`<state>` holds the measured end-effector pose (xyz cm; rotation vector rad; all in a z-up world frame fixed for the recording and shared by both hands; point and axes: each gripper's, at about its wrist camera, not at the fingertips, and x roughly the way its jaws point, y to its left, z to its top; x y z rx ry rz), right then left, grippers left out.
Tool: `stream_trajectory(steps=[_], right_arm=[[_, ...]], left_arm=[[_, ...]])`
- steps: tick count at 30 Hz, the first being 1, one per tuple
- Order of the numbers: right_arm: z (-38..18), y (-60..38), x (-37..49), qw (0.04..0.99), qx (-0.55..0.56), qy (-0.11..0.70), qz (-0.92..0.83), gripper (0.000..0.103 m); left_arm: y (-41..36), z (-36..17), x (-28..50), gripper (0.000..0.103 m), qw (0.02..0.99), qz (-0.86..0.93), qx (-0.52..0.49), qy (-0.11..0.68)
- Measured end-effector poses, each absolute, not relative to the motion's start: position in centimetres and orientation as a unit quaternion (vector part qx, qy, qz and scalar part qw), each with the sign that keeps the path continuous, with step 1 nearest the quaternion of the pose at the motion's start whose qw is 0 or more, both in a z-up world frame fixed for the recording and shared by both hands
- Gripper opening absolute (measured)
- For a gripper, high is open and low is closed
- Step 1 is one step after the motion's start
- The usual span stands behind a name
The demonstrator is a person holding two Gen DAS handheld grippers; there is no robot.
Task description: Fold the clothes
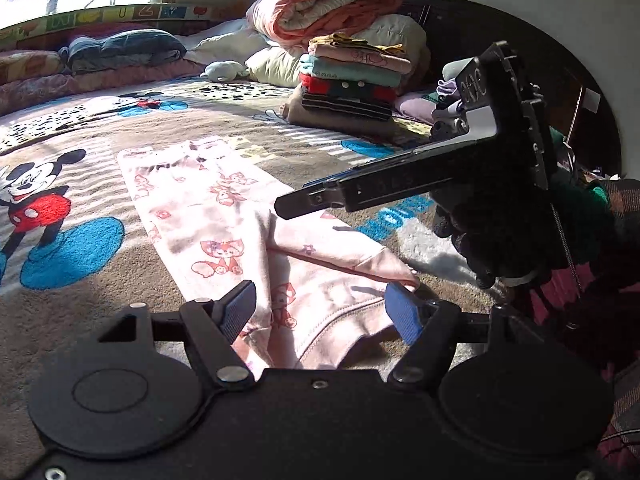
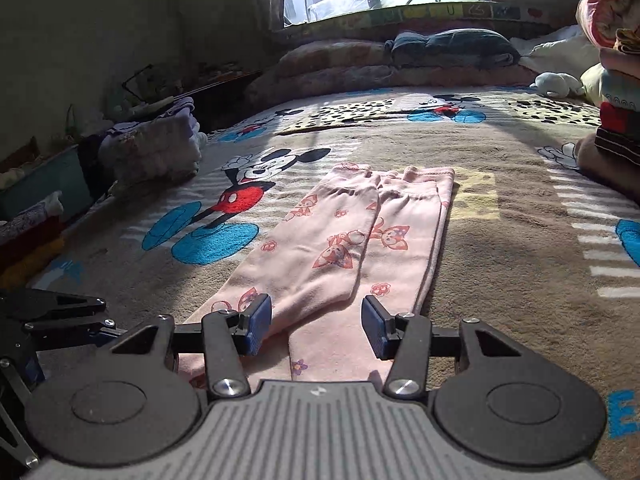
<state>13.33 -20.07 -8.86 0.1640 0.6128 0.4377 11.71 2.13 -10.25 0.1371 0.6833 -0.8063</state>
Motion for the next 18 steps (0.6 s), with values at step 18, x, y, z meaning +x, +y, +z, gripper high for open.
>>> stream_trajectory(steps=[18], right_arm=[[-11.1,-22.1,1.1,0.937,-0.140,0.243,0.208,0.058]], left_arm=[[4.9,-10.9,4.9,0.076,0.906,-0.256,0.247,0.229]])
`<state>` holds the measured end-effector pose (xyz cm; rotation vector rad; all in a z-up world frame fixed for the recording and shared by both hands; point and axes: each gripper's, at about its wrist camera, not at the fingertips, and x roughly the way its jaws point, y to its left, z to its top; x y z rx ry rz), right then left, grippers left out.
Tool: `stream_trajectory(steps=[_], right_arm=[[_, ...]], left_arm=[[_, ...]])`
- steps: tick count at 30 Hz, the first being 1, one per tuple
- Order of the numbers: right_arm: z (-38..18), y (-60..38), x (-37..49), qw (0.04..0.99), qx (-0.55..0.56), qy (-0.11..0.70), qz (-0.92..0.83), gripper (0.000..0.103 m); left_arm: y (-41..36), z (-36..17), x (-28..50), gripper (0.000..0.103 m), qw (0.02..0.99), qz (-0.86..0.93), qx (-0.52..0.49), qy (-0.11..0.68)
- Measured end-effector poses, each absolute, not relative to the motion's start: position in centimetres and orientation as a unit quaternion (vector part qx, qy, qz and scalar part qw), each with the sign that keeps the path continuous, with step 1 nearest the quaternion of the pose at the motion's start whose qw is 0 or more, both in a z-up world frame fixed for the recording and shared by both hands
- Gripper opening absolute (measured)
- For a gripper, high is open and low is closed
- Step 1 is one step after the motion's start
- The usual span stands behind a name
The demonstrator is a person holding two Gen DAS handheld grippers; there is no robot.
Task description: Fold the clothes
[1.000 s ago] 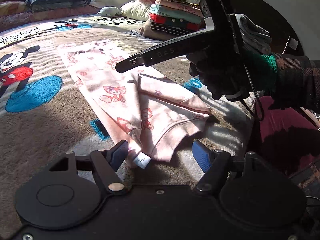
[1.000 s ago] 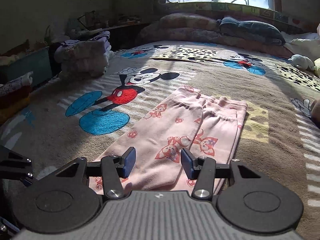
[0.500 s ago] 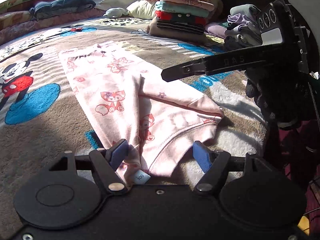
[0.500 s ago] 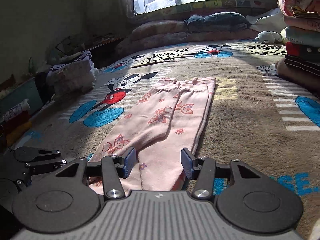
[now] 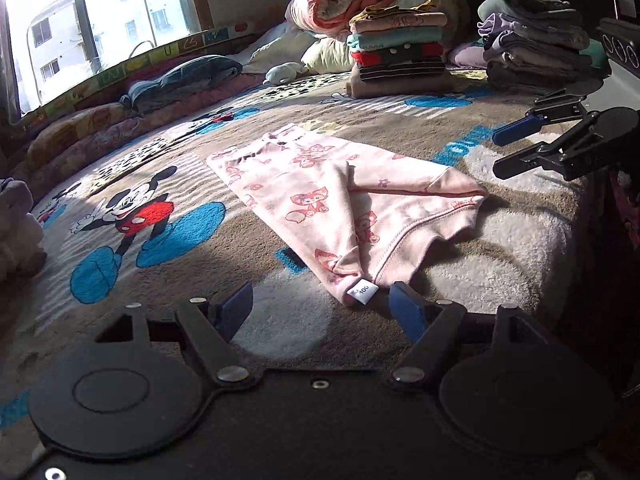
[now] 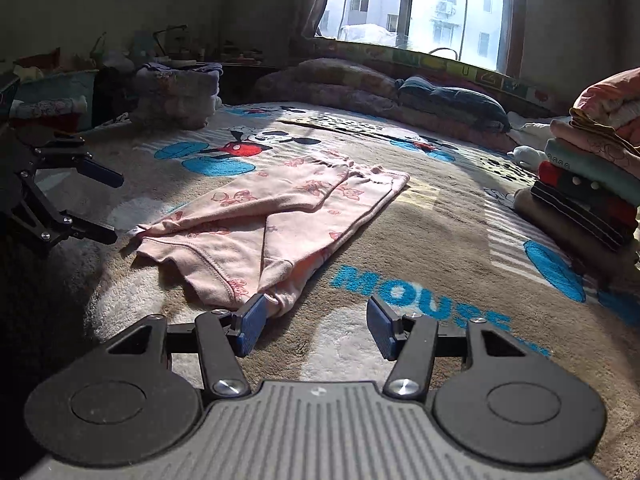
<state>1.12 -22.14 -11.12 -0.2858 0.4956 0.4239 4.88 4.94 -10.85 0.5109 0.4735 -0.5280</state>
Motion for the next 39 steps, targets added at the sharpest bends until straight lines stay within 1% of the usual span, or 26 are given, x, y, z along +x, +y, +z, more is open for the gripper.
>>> stream_trajectory(steps=[2,6,12,14,19,21,23,25,26,27,31,32,33,35,37,39], right_arm=[[-12.0,-21.2,0.0,0.925,-0.197,0.245,0.212,0.059],[-12.6,-19.9,-0.4,0.920,-0.254,0.223,0.198,0.060],[-13.6,-17.5,1.0,0.892,-0.361,0.181,0.202,0.060],[-13.6,-17.1,1.8,0.886,-0.376,0.176,0.205,0.060],[-13.8,-16.8,2.5,0.881,-0.392,0.161,0.210,0.060],[-13.8,-16.8,2.4,0.881,-0.400,0.152,0.201,0.060],[-13.9,-16.8,2.1,0.884,-0.400,0.149,0.193,0.058],[-14.1,-16.8,1.8,0.882,-0.403,0.148,0.196,0.055],[-14.1,-16.7,1.6,0.877,-0.409,0.150,0.204,0.051],[-14.1,-16.6,1.2,0.871,-0.419,0.149,0.209,0.049],[-14.3,-16.7,0.5,0.852,-0.450,0.130,0.232,0.049],[-14.3,-16.6,0.7,0.849,-0.452,0.130,0.239,0.047],[-14.3,-16.5,0.9,0.845,-0.456,0.131,0.248,0.039],[-14.4,-16.1,1.1,0.834,-0.463,0.137,0.267,0.030],[-14.2,-16.0,1.4,0.838,-0.447,0.150,0.274,0.024],[-13.6,-16.3,1.7,0.850,-0.417,0.165,0.276,0.021]], left_arm=[[4.3,-11.6,4.0,0.075,0.892,-0.239,0.315,0.217],[2.6,-13.8,2.4,0.073,0.860,-0.223,0.424,0.176],[0.6,-15.0,3.2,0.072,0.805,-0.228,0.537,0.113],[0.3,-15.2,3.8,0.072,0.793,-0.234,0.555,0.096],[0.1,-15.3,4.8,0.072,0.792,-0.222,0.564,0.069],[-0.4,-15.5,4.6,0.068,0.788,-0.206,0.578,0.059],[-0.5,-15.8,3.9,0.061,0.782,-0.197,0.589,0.054],[-0.3,-16.1,3.4,0.055,0.780,-0.193,0.592,0.054],[-0.1,-16.1,3.5,0.052,0.781,-0.193,0.591,0.058],[0.0,-16.0,3.4,0.052,0.779,-0.191,0.594,0.060],[0.1,-16.0,3.3,0.052,0.770,-0.188,0.606,0.062],[0.1,-16.0,3.4,0.049,0.770,-0.190,0.606,0.062],[-0.1,-16.2,3.5,0.045,0.768,-0.194,0.607,0.060],[-0.4,-16.6,3.5,0.034,0.764,-0.199,0.612,0.055],[-0.6,-17.1,3.3,0.027,0.761,-0.201,0.615,0.051],[-0.6,-17.3,3.1,0.021,0.767,-0.199,0.608,0.054]])
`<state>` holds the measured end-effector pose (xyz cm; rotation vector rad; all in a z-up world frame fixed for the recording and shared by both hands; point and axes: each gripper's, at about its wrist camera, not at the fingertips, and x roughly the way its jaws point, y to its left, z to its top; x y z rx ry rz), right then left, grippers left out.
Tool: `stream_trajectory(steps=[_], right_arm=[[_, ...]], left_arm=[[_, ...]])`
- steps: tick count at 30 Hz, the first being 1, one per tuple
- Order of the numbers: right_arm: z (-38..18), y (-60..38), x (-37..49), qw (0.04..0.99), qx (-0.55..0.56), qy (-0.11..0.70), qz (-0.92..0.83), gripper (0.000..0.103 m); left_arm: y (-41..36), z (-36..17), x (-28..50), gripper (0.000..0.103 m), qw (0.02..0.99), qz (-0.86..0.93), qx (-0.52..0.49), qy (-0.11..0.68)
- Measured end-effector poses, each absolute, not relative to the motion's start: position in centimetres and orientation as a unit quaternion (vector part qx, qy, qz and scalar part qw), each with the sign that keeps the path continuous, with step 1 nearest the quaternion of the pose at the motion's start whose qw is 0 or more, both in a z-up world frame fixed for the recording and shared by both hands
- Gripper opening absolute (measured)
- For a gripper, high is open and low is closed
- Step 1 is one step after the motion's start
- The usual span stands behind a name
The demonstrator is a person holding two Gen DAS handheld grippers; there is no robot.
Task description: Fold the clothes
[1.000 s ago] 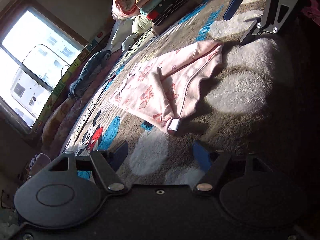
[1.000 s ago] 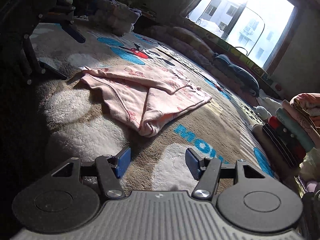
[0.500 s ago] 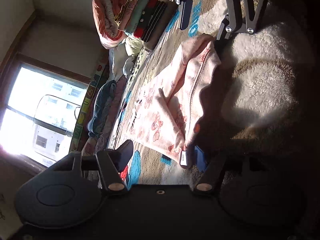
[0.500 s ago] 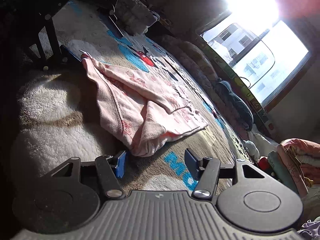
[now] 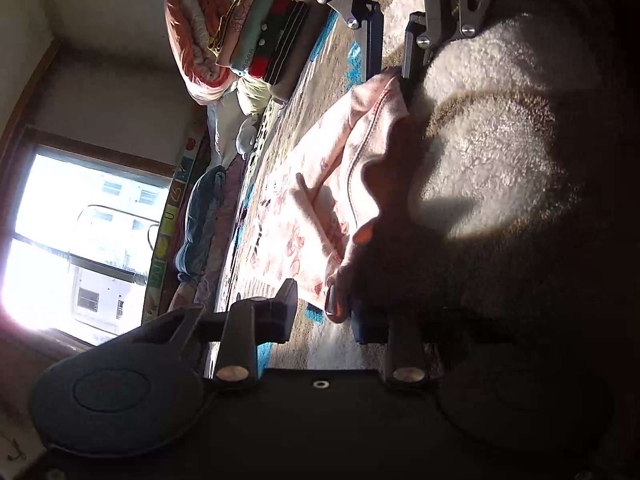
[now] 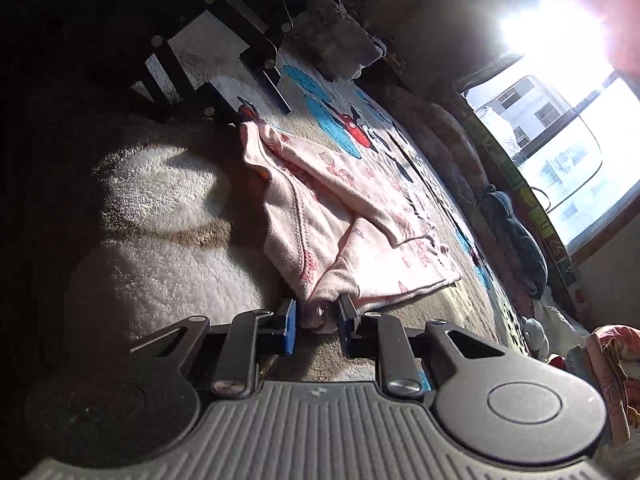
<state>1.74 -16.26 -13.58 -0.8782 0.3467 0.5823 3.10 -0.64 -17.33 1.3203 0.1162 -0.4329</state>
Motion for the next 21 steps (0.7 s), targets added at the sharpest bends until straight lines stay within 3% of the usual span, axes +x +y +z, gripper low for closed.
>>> stream_trajectory(steps=[2,4,15,21], right_arm=[[-13.1,-16.3,1.7,0.862,-0.389,0.175,0.274,0.019],[-12.6,-16.4,1.5,0.873,-0.362,0.182,0.271,0.018],[-8.3,-18.1,-3.0,0.901,-0.286,0.174,0.275,0.015],[-5.6,-19.6,-4.1,0.907,-0.241,0.191,0.287,0.014]], left_arm=[[-0.7,-17.5,3.0,0.008,0.771,-0.199,0.602,0.059],[-0.9,-17.4,2.8,0.006,0.775,-0.196,0.598,0.061],[-0.7,-13.8,-1.6,0.005,0.783,-0.200,0.586,0.056],[0.4,-9.6,-3.3,0.005,0.817,-0.240,0.515,0.096]])
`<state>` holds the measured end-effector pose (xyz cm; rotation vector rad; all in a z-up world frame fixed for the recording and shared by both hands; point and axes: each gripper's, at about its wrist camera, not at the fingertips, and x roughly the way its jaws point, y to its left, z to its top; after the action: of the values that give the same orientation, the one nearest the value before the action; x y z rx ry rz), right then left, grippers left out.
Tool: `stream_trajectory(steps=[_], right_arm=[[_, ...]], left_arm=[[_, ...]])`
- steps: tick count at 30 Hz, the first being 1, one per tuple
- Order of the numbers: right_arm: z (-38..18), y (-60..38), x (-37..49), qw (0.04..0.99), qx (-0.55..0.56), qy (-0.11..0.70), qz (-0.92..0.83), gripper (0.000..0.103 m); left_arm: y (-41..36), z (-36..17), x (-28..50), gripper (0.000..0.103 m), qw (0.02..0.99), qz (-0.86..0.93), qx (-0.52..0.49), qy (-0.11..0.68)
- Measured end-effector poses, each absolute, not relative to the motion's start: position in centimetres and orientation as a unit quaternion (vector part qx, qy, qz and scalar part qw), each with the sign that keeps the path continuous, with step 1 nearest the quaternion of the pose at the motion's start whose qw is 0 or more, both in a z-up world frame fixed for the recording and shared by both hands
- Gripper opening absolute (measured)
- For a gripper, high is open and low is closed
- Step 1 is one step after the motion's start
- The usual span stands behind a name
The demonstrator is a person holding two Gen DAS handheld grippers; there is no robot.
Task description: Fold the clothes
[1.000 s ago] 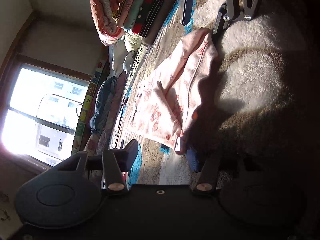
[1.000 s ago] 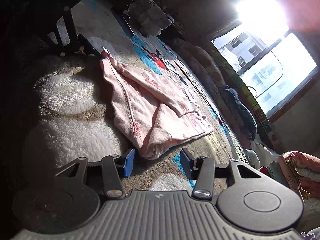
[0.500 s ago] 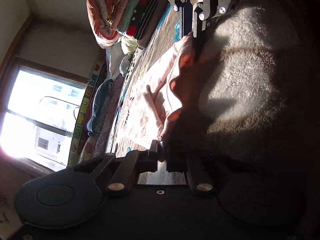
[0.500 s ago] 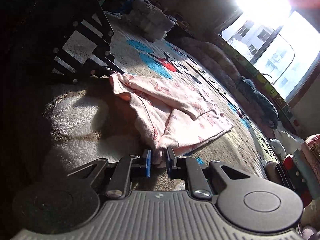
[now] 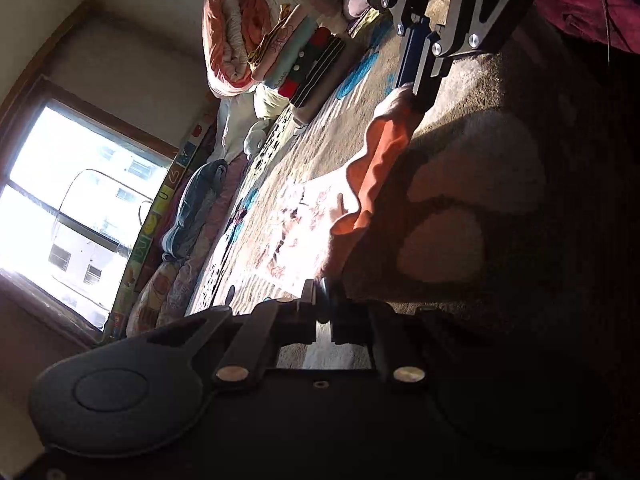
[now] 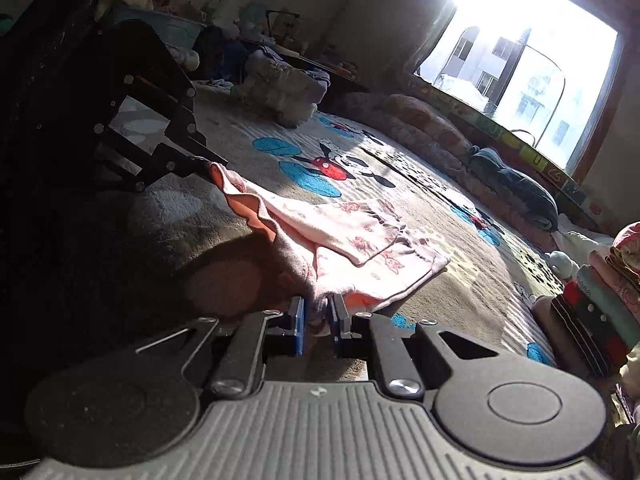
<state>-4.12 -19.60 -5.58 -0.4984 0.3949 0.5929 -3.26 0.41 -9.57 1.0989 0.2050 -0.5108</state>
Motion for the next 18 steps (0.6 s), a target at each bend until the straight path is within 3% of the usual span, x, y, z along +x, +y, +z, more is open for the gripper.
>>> stream_trajectory(steps=[9,18], right_arm=[[-2.8,-21.3,2.6,0.919,-0.144,0.217,0.297,0.014],[-5.9,-24.9,12.9,0.913,0.081,0.284,0.283,0.014]], left_arm=[[1.0,-4.8,4.6,0.005,0.846,-0.312,0.390,0.188],[2.2,-5.2,14.8,0.005,0.854,-0.370,0.204,0.304]])
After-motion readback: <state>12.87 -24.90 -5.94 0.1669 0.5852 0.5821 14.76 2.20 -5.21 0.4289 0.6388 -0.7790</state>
